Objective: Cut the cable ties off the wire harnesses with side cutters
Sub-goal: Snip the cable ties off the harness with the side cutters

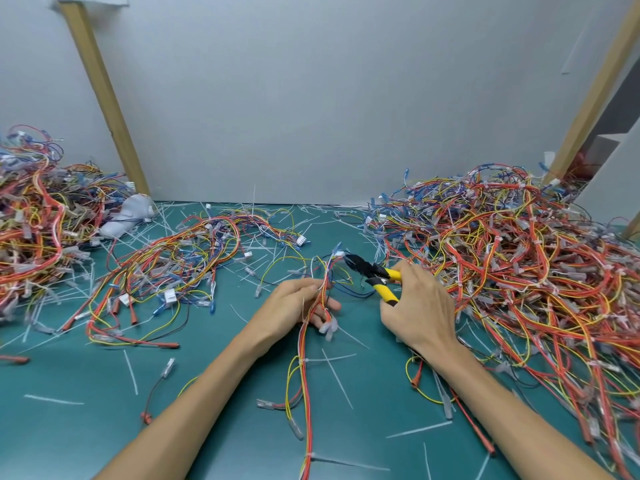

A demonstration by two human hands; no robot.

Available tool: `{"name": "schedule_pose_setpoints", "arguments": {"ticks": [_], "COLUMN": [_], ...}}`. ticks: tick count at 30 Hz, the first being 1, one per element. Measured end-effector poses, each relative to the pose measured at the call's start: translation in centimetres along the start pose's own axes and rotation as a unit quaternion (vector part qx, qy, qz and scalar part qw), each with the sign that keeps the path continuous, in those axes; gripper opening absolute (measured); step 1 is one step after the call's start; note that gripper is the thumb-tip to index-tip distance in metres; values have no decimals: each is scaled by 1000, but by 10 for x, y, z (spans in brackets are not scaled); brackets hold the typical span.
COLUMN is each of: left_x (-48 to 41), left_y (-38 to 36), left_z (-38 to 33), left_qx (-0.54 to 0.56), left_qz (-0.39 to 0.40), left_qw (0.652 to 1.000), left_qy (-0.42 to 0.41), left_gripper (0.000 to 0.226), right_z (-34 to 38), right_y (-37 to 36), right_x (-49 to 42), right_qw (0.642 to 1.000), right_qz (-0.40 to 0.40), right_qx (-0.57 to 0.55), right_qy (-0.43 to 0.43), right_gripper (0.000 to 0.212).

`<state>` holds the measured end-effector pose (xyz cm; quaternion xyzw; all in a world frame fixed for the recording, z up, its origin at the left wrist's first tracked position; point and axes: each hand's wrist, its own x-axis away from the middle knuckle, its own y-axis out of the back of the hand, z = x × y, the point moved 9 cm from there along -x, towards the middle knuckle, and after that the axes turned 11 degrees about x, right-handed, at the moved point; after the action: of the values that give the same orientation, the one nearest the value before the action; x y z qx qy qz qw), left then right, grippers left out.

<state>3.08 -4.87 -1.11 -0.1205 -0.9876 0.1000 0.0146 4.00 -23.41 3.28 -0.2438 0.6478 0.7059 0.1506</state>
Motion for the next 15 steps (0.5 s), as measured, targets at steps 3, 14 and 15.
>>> {"name": "schedule_pose_setpoints", "arguments": {"ticks": [3, 14, 15], "left_x": [0, 5, 5], "left_y": [-1, 8, 9], "left_z": [1, -7, -7], "left_qx": [24, -75, -84], "left_qz": [21, -71, -90], "left_qw": [999, 994, 992], "left_qy": [6, -35, -40], "left_gripper": [41, 31, 31], "right_z": [1, 0, 0], "right_y": [1, 8, 7], "right_x": [-1, -3, -4], "right_qw": [999, 997, 997], "right_qz": [-15, -39, -34], "right_qx": [34, -60, -70], "right_qy": [7, 10, 11], "right_gripper": [44, 45, 45]}}
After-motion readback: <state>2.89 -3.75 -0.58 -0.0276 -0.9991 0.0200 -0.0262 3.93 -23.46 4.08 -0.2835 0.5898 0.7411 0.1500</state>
